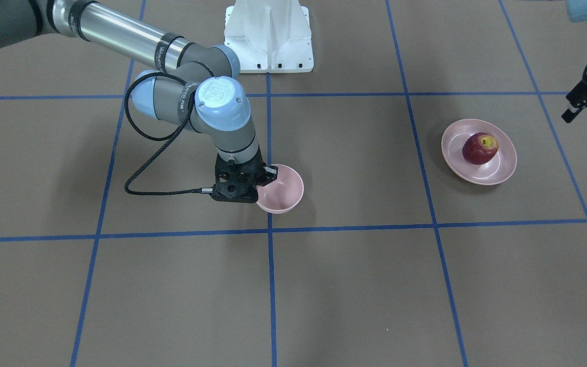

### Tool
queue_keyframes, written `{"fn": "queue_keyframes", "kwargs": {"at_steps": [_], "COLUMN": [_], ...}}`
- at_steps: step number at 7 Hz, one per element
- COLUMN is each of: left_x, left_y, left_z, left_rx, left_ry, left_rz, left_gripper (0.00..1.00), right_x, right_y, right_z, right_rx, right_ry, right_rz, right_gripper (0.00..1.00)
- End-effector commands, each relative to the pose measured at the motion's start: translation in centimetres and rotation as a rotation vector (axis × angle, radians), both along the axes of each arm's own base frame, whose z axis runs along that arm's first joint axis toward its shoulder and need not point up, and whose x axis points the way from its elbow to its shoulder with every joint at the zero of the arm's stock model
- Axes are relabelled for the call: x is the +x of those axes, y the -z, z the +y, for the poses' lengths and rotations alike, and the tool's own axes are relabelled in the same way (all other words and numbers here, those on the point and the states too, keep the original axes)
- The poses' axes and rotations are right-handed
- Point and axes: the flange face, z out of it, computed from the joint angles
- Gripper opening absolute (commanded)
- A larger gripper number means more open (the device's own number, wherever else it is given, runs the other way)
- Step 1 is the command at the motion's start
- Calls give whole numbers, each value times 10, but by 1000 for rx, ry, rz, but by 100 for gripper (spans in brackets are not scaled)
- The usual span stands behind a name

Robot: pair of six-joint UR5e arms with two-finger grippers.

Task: Move apple from plate to bowl
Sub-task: 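Grasp the pink bowl rim with the right gripper and slide it toward table center, then release the bowl and lift the right gripper away while the left gripper reaches the apple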

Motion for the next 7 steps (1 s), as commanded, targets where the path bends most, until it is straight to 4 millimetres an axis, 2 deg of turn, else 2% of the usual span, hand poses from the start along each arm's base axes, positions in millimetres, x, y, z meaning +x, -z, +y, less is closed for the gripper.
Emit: {"fn": "queue_keyframes", "kwargs": {"at_steps": [1, 2, 3, 4, 5, 6, 7], "left_x": [3, 23, 50, 82, 110, 137, 152], "left_y": [-3, -2, 4, 12, 11, 2, -9], "left_z": [-1, -4, -8, -6, -1, 3, -2], "left_rx": [-11, -23, -12, -20, -23, -28, -39], "left_ry": [-5, -28, -50, -93, -141, -188, -206], "left_rz": [2, 6, -16, -3, -14, -32, -44], "left_gripper": [98, 98, 98, 98, 98, 98, 98], "right_x": [0, 1, 11, 63, 134, 168, 188], "right_y": [-1, 1, 10, -4, -41, -66, -99], "right_z": [0, 1, 6, 10, 15, 13, 16], "right_rx": [-4, -6, -4, -23, -41, -7, 39], "right_ry": [-2, -4, 2, 8, -3, 5, 48], "right_rz": [-1, -7, -32, -77, -106, -94, -63], "right_gripper": [71, 99, 100, 100, 100, 100, 100]}}
